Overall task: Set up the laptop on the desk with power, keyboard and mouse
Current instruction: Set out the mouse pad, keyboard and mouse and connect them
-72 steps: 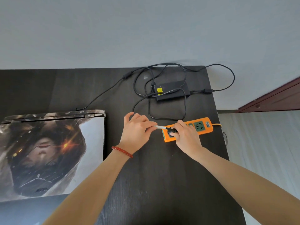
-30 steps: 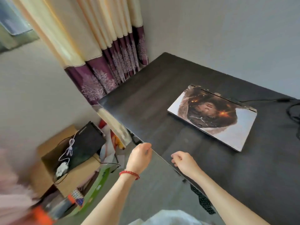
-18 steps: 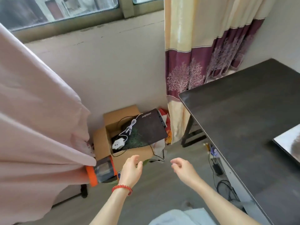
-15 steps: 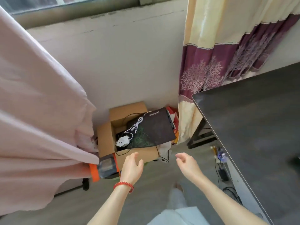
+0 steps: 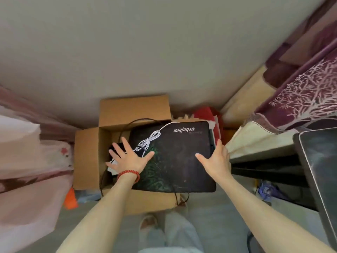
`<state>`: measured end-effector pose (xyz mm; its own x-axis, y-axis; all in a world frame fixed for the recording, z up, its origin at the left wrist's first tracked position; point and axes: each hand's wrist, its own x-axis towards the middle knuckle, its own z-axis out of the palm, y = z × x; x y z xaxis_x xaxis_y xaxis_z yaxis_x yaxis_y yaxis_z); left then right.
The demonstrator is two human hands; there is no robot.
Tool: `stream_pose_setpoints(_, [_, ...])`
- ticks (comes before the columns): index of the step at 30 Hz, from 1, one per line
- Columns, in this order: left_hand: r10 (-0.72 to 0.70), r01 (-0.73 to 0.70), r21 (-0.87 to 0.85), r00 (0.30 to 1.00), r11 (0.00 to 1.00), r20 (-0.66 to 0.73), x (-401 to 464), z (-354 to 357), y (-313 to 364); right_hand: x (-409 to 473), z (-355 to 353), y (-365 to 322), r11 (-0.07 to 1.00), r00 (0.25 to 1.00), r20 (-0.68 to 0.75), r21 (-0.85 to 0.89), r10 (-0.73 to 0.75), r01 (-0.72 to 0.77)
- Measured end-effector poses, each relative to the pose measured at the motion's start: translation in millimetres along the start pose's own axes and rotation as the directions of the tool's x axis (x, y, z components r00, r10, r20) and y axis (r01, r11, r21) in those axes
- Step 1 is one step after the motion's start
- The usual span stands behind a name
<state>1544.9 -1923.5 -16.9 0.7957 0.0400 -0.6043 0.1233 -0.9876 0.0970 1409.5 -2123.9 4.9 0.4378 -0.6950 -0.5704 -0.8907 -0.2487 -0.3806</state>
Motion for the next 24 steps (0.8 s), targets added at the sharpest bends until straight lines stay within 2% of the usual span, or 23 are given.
stream_pose_setpoints(4, [-0.004,-0.008,0.098,0.993,0.995,0.121,44,18,-7,22,22,2,0.996,0.999,0.024,0.072,0.047,-0.048])
stream_pose_setpoints(7, [0.039,-0.048,0.049,0.983,0.998,0.179,55,25,-4,23,25,1,0.992,0.997,-0.028,0.112,0.067,-0.063])
stream_pose_setpoints(9, [0.053,-0.055,0.012,0.989,0.998,0.138,56,25,-3,19,25,-1,0.991,0.996,-0.049,0.115,0.075,-0.069])
stream_pose_setpoints(12, [0.153,-0.152,-0.041,0.988,0.987,0.015,47,20,-3,10,22,-8,0.991,0.994,-0.085,0.121,0.075,-0.065])
stream_pose_setpoints(15, [0.287,-0.299,-0.144,0.953,0.943,-0.099,29,13,-7,1,17,-18,0.987,0.993,-0.104,0.152,0.060,-0.044])
stream_pose_setpoints(19, [0.403,-0.433,-0.231,0.900,0.871,-0.165,1,-6,-13,-13,7,-31,0.982,1.000,-0.022,0.187,0.016,-0.011])
stream_pose_setpoints(24, [0.399,-0.454,-0.263,0.886,0.851,-0.236,-39,-47,-35,-51,-5,-51,0.964,0.996,0.037,0.255,-0.080,0.068])
